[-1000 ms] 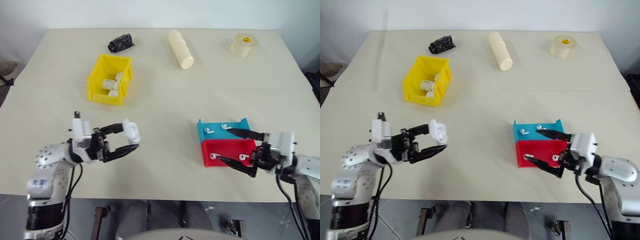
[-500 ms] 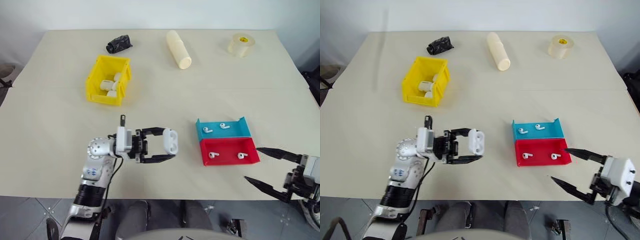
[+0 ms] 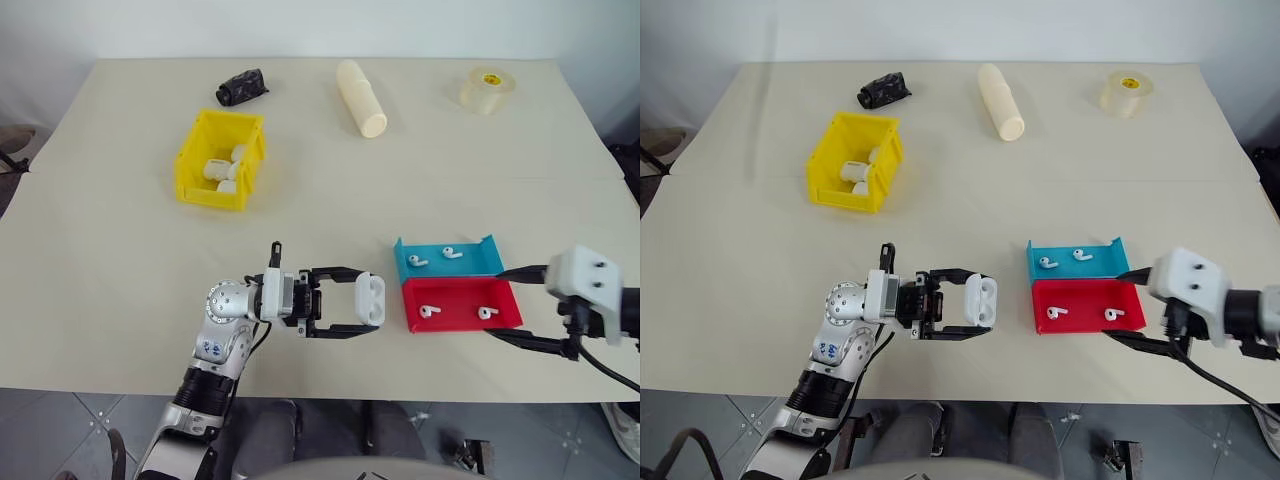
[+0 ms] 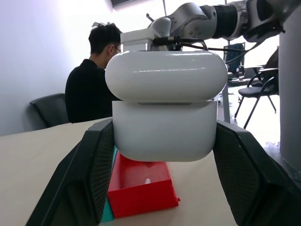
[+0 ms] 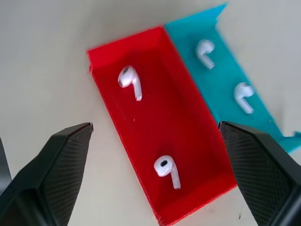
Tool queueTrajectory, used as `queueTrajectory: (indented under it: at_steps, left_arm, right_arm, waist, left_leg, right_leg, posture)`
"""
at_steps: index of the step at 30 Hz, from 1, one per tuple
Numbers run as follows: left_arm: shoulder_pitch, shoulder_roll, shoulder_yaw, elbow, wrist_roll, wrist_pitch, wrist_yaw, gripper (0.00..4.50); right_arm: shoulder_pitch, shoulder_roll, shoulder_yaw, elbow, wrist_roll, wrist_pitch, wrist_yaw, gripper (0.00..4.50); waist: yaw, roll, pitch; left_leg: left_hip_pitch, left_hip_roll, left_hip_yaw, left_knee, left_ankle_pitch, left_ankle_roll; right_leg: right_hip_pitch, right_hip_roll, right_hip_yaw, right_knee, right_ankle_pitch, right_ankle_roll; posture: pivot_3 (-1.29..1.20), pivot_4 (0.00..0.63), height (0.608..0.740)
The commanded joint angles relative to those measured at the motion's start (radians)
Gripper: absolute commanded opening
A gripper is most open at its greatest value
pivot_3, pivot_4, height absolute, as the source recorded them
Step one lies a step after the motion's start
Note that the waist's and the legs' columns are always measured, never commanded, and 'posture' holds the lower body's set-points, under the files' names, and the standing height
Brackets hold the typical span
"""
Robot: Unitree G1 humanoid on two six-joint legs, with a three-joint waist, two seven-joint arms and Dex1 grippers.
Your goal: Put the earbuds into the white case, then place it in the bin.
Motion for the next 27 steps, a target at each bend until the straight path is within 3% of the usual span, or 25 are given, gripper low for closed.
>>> queueTrajectory:
  at_steps: [1,6,14,17,24,27]
  left_arm:
    - [0.008,-0.002,-0.013,-0.023,0.001,-0.010,0.018,2.78]
    - [0.015,-0.006,-0.016,-0.029,0.007,-0.018,0.045,2.78]
    - [0.035,0.003,-0.029,-0.055,0.011,-0.010,0.071,2.78]
    - [0.037,0.007,-0.032,-0.058,0.011,-0.009,0.076,2.78]
    - [0.039,0.016,-0.033,-0.064,0.008,-0.003,0.084,2.78]
    - [0.036,0.019,-0.034,-0.061,0.005,-0.003,0.085,2.78]
  right_arm:
    - [-0.083,-0.067,0.111,0.002,-0.081,-0.009,0.025,4.50]
    - [-0.247,-0.115,0.302,0.079,-0.236,-0.113,0.082,4.50]
    - [-0.338,-0.083,0.414,0.168,-0.347,-0.227,0.139,4.50]
    - [-0.357,-0.062,0.441,0.195,-0.375,-0.255,0.145,3.84]
    - [-0.390,-0.032,0.469,0.226,-0.414,-0.266,0.163,1.44]
    - [-0.402,-0.027,0.482,0.246,-0.441,-0.286,0.175,1.44]
  waist:
    - [-0.001,0.000,0.000]
    - [-0.004,0.000,0.000]
    - [-0.004,0.000,0.000]
    - [-0.004,0.000,0.000]
    - [-0.004,0.000,0.000]
    - [-0.004,0.000,0.000]
  left_leg:
    - [0.000,0.000,0.000,0.000,0.000,0.000]
    - [0.000,-0.001,0.000,0.000,-0.001,0.001]
    - [0.000,0.000,0.001,0.000,0.000,0.001]
    - [0.000,0.000,0.001,0.000,0.000,0.001]
    - [0.000,0.000,0.001,0.000,0.000,0.001]
    - [0.000,0.000,0.001,0.000,0.000,0.001]
  right_leg:
    - [0.000,0.000,0.000,0.000,0.000,0.000]
    - [0.000,-0.001,0.000,-0.001,0.000,0.000]
    - [-0.001,-0.001,0.000,-0.001,0.000,0.000]
    - [-0.001,0.000,0.000,-0.001,0.000,0.000]
    - [-0.001,0.000,0.000,-0.001,0.000,0.000]
    - [-0.001,0.000,0.000,-0.001,0.000,0.000]
  posture:
    - [0.00,0.150,0.740]
    - [0.00,0.150,0.740]
    - [0.00,0.150,0.740]
    - [0.00,0.150,0.740]
    - [0.00,0.150,0.740]
    - [0.00,0.150,0.740]
